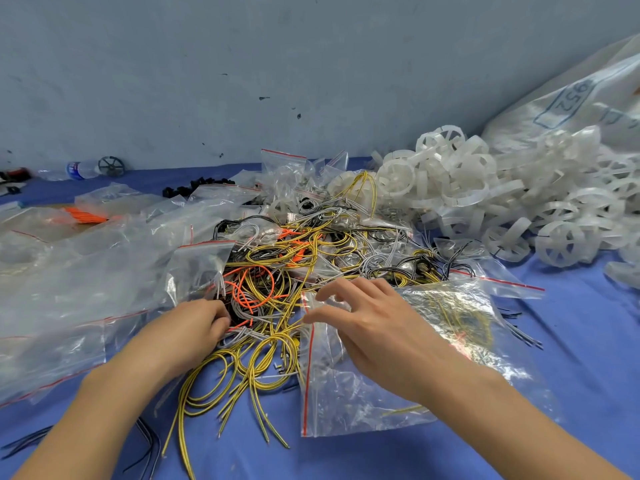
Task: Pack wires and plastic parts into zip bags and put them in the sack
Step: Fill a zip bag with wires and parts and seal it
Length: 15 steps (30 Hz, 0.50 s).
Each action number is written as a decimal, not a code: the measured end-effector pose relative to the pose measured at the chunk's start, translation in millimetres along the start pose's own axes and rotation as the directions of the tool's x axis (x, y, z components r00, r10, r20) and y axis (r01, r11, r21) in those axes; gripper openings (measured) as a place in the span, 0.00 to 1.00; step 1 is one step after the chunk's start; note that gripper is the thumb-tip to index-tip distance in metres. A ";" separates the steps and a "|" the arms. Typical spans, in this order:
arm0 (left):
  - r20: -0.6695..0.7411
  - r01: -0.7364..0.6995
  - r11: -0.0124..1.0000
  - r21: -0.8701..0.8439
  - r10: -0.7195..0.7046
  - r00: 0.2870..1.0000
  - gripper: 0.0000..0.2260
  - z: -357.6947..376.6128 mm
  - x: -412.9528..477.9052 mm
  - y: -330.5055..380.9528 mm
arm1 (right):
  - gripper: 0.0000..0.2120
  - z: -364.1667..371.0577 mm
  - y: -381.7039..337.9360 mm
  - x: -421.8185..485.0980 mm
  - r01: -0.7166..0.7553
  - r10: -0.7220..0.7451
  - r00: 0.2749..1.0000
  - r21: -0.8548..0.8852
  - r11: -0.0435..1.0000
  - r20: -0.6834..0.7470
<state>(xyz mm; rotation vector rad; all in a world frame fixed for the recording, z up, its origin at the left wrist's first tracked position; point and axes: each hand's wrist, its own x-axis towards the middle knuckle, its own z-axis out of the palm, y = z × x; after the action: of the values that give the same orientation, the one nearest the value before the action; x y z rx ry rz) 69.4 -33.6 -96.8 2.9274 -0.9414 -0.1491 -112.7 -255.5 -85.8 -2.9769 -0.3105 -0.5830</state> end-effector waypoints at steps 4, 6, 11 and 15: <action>0.100 -0.041 0.999 -0.011 0.041 0.994 0.05 -2.4 -2.8 -4.1 | 0.21 -2.5 3.8 0.5 -0.016 0.015 0.999 -0.012 1.000 -0.042; 0.111 -0.061 0.998 -0.016 0.062 0.992 0.02 -3.1 -3.8 -2.8 | 0.21 -3.2 4.9 0.8 -0.020 0.019 0.998 -0.015 1.000 -0.058; 0.024 -0.148 0.982 -0.120 0.152 0.988 0.02 -11.9 -6.2 -1.0 | 0.19 -3.0 6.1 0.2 -0.035 0.034 0.997 -0.019 0.999 -0.067; -0.182 -0.285 0.923 -0.257 0.244 0.953 0.06 -26.8 -14.9 6.4 | 0.18 -3.5 3.0 3.1 -0.083 0.087 0.993 0.047 0.995 -0.077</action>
<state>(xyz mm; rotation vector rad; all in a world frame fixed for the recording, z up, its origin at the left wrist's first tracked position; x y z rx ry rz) 56.7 -29.3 -68.5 2.4872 -1.1730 -0.0468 -110.5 -258.3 -81.5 -2.8996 -0.1867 -0.6727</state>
